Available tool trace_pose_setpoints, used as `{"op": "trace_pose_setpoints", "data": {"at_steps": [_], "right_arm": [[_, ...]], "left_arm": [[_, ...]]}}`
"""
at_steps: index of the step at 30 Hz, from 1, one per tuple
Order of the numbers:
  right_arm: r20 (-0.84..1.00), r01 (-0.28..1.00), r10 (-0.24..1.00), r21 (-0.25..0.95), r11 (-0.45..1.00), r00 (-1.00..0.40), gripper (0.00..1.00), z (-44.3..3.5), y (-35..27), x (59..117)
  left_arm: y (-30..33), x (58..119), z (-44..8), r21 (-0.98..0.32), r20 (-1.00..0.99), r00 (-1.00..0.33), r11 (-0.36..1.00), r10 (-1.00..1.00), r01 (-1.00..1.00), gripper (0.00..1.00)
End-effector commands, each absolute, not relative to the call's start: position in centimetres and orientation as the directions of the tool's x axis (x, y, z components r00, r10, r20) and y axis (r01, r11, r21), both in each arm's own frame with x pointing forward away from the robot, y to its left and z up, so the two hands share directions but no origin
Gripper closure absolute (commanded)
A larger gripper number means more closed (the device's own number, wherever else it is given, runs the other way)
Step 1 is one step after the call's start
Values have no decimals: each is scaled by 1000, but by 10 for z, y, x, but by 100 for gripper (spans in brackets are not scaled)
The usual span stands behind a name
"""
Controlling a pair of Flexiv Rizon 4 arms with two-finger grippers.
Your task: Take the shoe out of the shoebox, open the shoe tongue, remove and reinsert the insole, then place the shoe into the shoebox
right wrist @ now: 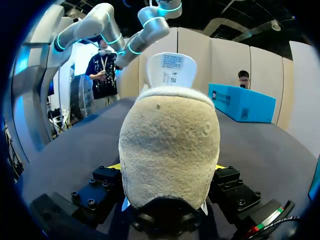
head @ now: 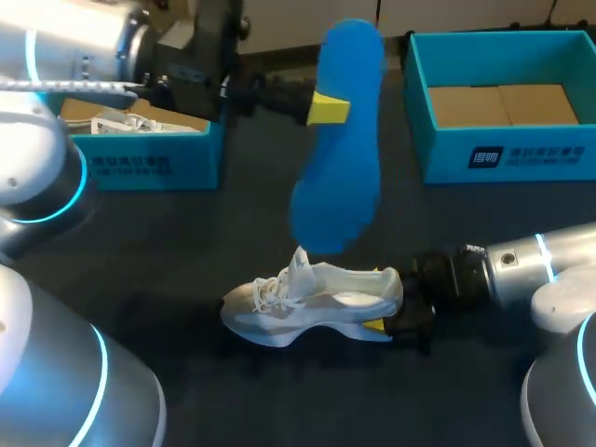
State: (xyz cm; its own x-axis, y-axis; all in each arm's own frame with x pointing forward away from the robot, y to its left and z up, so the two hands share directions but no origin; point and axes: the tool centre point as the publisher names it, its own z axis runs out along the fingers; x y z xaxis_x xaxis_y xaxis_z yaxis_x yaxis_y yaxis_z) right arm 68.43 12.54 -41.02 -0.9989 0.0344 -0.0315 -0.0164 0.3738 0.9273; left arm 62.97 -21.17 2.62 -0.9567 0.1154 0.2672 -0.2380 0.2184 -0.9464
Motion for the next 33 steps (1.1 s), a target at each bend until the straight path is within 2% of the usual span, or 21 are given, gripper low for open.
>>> {"op": "trace_pose_setpoints", "data": {"at_steps": [1, 6, 8, 13, 22, 27, 33], "right_arm": [[-31, -16, 34, 925, 379, -999, 100, -410, 127, 684], [-31, -16, 34, 925, 379, -999, 100, -410, 127, 684], [-31, -16, 34, 925, 379, -999, 100, -410, 127, 684], [-31, -16, 34, 925, 379, -999, 100, -410, 127, 684], [-31, -16, 34, 925, 379, -999, 100, -410, 127, 684], [-31, -16, 34, 925, 379, -999, 100, -410, 127, 684], [-31, -16, 34, 925, 379, -999, 100, -410, 127, 684]], "left_arm": [[-194, 622, 33, -942, 268, -959, 238, 98, -239, 100], [-194, 622, 33, -942, 268, -959, 238, 98, -239, 100], [-193, 615, 40, -943, 312, -941, 159, 132, -291, 100], [-189, 601, 58, -947, 319, -931, 100, 176, -305, 100], [-182, 593, 89, -942, 330, -934, 106, 139, -317, 100], [-174, 592, 95, -926, 364, -924, 157, 120, -344, 100], [-169, 593, 97, -921, 379, -917, 143, 127, -361, 100]]}}
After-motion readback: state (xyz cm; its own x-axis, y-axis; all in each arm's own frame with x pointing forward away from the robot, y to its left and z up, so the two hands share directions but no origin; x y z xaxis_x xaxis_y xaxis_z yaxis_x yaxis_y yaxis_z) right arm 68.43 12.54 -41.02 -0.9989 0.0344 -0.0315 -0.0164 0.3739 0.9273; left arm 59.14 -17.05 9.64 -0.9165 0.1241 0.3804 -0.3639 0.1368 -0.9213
